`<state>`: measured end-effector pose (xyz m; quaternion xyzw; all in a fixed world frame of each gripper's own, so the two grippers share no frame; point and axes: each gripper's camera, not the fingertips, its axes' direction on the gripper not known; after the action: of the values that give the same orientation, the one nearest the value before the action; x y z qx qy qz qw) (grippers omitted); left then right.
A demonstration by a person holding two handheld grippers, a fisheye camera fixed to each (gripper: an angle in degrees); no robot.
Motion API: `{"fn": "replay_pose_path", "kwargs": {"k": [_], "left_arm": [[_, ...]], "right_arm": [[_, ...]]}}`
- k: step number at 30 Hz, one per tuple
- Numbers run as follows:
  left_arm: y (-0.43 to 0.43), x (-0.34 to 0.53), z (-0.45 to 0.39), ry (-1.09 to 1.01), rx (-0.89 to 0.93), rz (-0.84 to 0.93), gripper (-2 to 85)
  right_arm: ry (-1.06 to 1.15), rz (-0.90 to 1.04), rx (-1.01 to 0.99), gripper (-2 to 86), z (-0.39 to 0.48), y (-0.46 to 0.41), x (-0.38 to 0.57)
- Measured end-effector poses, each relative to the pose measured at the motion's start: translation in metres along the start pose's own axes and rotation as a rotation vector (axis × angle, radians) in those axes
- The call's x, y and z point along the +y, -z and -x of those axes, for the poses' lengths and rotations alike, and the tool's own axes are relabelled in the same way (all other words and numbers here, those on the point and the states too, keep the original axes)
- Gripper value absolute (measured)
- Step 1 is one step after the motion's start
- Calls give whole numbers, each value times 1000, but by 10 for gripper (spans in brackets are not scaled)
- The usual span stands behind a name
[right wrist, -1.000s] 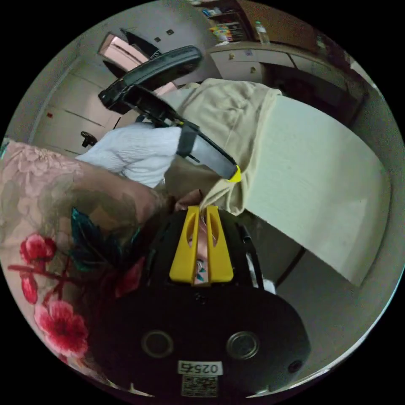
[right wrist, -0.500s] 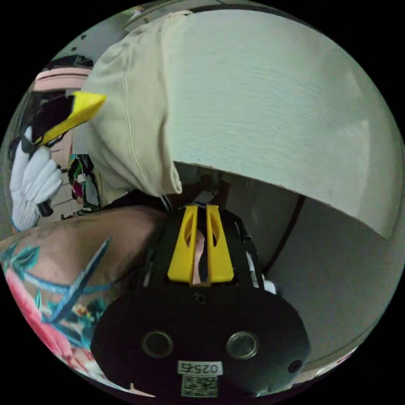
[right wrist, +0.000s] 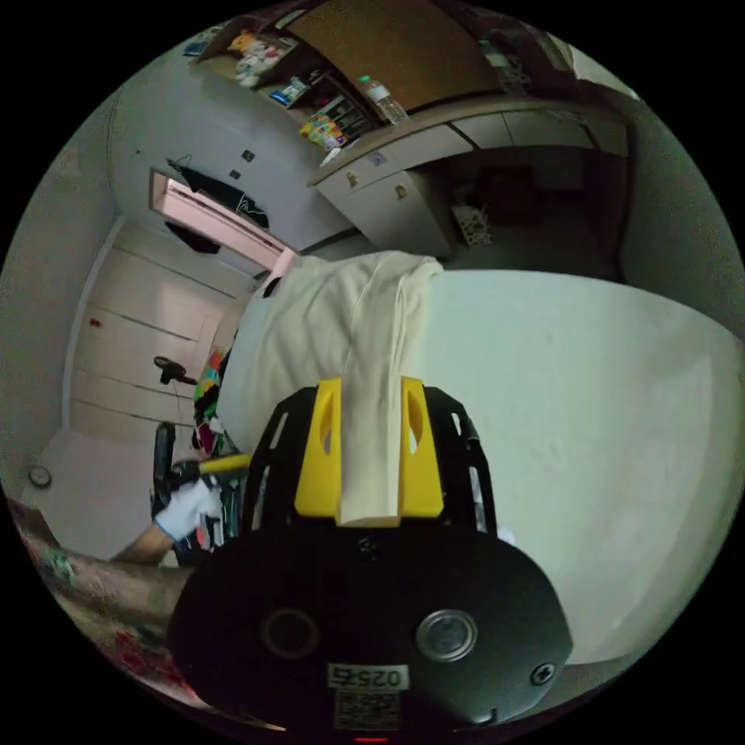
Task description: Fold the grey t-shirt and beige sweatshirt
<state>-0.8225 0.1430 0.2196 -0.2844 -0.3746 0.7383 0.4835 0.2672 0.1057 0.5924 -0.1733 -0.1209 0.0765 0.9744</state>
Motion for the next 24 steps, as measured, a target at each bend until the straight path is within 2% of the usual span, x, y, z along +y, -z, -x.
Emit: {"fn": "replay_pose_path", "kwargs": {"k": [3, 7, 13, 15, 17, 19, 21, 24], "left_arm": [[4, -3, -16, -45, -56, 26, 34], [20, -8, -32, -85, -102, 70, 31], [48, -11, -38, -212, -103, 98, -9], [57, -14, -32, -216, -67, 112, -14], [69, -17, -26, -245, -27, 127, -15], [79, -19, -25, -289, -13, 120, -12], [89, -19, -21, -323, 15, 114, -10], [108, -32, 15, -180, 204, 189, 19]], "right_arm": [[-39, 62, 36, 119, -2, -24, -49], [-45, 195, -16, 111, 19, -51, -78], [-68, 291, 110, 19, 50, -50, -85], [-23, 260, 185, 6, 61, -32, -91], [18, 199, 426, 0, 73, -8, -95], [-48, 234, 492, 1, 57, -10, -94], [-125, 239, 333, 6, 31, -19, -88], [-173, 184, 128, 32, 2, -14, -78]]}}
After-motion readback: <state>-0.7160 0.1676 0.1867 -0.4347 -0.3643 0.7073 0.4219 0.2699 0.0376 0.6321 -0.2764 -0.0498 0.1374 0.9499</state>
